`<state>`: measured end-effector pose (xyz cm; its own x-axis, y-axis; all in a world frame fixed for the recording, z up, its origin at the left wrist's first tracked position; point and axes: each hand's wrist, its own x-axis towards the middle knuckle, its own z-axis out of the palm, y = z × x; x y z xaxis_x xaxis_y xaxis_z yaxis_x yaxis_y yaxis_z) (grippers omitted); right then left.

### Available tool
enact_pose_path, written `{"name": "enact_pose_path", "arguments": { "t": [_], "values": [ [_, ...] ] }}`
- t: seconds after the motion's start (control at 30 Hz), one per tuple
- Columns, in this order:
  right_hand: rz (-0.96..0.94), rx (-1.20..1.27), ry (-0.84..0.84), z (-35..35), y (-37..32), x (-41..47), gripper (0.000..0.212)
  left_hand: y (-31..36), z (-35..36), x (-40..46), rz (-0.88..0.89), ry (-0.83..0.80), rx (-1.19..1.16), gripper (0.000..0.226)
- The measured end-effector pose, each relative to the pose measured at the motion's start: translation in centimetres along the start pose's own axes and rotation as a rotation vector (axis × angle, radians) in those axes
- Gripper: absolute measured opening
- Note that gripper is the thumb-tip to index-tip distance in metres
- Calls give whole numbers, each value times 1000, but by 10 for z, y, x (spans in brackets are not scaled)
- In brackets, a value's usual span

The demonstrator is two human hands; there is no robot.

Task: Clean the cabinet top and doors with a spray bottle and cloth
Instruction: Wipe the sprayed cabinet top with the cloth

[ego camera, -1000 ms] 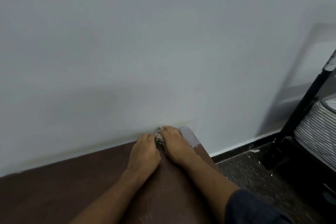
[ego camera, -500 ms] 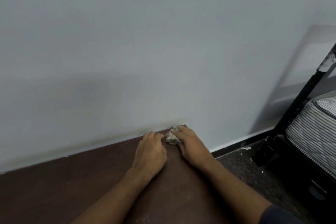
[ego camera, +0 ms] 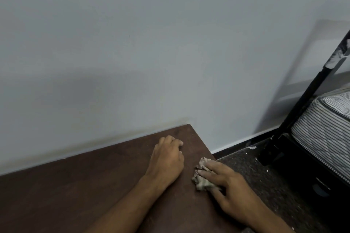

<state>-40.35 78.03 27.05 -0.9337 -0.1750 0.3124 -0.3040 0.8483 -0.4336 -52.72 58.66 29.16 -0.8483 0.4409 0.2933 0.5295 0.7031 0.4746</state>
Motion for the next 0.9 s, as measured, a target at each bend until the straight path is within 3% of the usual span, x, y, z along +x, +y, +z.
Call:
{"name": "enact_pose_path", "arguments": {
  "t": [0.17, 0.37, 0.47, 0.67, 0.9],
  "values": [
    [70, -129, 28, -1, 6, 41, 38, 5, -3, -6, 17, 11, -6, 30],
    [134, -40, 59, 30, 12, 149, 26, 7, -18, -8, -9, -44, 85, 33],
    [153, -90, -8, 35, 16, 158, 36, 11, -20, -10, -34, -54, 142, 35],
    [25, -5, -55, 6, -3, 62, 32, 23, -8, -24, 1, -29, 46, 31],
    [195, 21, 94, -17, -30, -87, 44, 45, 2, -50, 97, -23, -35, 25]
  ]
}}
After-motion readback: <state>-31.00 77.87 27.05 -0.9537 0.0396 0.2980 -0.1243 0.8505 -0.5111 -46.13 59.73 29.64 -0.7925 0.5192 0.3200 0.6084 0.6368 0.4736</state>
